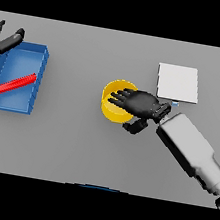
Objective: Pick up the red beaker and tilt it to pour out 1 green nut into yellow bowl. Pick up the yellow bowl and place it on the metallic measuring scale.
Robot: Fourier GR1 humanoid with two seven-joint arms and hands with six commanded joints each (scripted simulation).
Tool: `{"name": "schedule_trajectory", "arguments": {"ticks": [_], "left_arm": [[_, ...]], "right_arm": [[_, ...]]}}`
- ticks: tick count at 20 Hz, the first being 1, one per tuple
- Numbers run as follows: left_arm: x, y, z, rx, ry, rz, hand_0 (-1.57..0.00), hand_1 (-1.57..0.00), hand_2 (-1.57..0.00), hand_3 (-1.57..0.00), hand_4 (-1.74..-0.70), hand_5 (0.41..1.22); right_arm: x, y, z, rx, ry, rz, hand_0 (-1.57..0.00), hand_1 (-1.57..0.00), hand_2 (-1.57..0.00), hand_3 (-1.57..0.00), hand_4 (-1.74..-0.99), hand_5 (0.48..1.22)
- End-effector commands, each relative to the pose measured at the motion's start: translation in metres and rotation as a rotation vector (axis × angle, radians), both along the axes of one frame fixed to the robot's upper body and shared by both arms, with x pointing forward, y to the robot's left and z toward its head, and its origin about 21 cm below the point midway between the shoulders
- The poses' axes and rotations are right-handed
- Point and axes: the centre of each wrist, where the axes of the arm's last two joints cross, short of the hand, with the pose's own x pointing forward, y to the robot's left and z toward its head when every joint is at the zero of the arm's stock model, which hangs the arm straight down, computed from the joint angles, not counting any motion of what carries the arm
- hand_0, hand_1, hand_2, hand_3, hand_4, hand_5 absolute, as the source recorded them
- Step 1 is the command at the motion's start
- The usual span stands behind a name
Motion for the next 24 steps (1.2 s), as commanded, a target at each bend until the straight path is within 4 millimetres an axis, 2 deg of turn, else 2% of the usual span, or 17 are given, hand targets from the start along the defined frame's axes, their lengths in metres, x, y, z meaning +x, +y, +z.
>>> {"name": "schedule_trajectory", "arguments": {"ticks": [1, 7, 9, 10, 11, 12, 14, 16, 17, 20, 22, 24], "left_arm": [[0.0, 0.0, 0.0, -0.001, 0.0, -0.001, 0.0, 0.0, 0.0, 0.0, -0.72, 0.684], [-0.002, 0.0, 0.0, -0.008, -0.003, 0.003, 0.0, 0.0, 0.0, 0.0, -0.72, 0.686], [-0.004, 0.003, -0.001, 0.001, 0.0, 0.0, 0.0, 0.0, 0.0, 0.0, -0.71, 0.686], [-0.004, 0.005, -0.001, 0.0, -0.004, -0.001, 0.0, 0.0, 0.0, 0.0, -0.71, 0.689], [-0.004, 0.005, 0.002, -0.002, -0.011, 0.002, 0.0, 0.0, 0.0, 0.0, -0.71, 0.691], [-0.006, 0.005, 0.0, -0.008, -0.004, 0.005, 0.0, 0.0, 0.0, 0.0, -0.72, 0.692], [-0.006, 0.002, 0.002, -0.011, -0.007, -0.003, 0.0, 0.0, 0.0, 0.0, -0.72, 0.692], [-0.007, 0.003, 0.003, -0.011, -0.007, 0.003, 0.0, 0.0, 0.0, 0.0, -0.72, 0.696], [-0.008, 0.004, 0.002, -0.012, -0.011, 0.001, 0.0, 0.0, 0.0, 0.0, -0.72, 0.696], [-0.01, 0.005, 0.003, -0.002, -0.012, -0.007, 0.0, 0.0, 0.0, 0.0, -0.72, 0.694], [-0.012, 0.005, 0.002, 0.002, -0.008, -0.01, 0.0, 0.0, 0.0, 0.0, -0.72, 0.697], [-0.014, 0.004, 0.004, -0.001, -0.005, -0.007, 0.0, 0.0, 0.0, 0.0, -0.72, 0.695]], "right_arm": [[0.002, 0.005, -0.002, -0.02, 0.003, 0.003, 0.0, 0.0, 0.0, 0.0, -1.266, 0.72], [0.008, 0.01, -0.007, -0.063, 0.044, -0.008, 0.0, 0.0, 0.0, 0.0, -1.305, 0.763], [0.011, 0.013, -0.008, -0.066, 0.06, -0.037, 0.0, -0.02, -0.02, -0.04, -1.336, 0.81], [0.01, 0.013, -0.009, -0.07, 0.069, -0.038, -0.11, -0.1, -0.09, -0.1, -1.36, 0.842], [0.011, 0.014, -0.007, -0.074, 0.07, -0.035, -0.29, -0.24, -0.18, -0.17, -1.387, 0.873], [0.008, 0.016, -0.007, -0.075, 0.065, -0.018, -0.54, -0.47, -0.31, -0.26, -1.42, 0.943], [0.008, 0.015, -0.009, -0.065, 0.072, 0.003, -0.91, -0.87, -0.69, -0.46, -1.512, 1.043], [0.009, 0.014, -0.007, -0.056, 0.083, 0.023, -1.15, -1.12, -1.01, -0.72, -1.586, 1.107], [0.01, 0.014, -0.006, -0.053, 0.09, 0.027, -1.23, -1.21, -1.12, -0.83, -1.614, 1.13], [0.008, 0.014, -0.006, -0.049, 0.069, 0.041, -1.4, -1.39, -1.22, -1.12, -1.676, 1.174], [0.009, 0.013, -0.007, -0.032, 0.061, 0.044, -1.46, -1.45, -1.26, -1.22, -1.699, 1.191], [0.01, 0.011, -0.005, -0.026, 0.056, 0.021, -1.5, -1.5, -1.31, -1.25, -1.714, 1.202]]}}
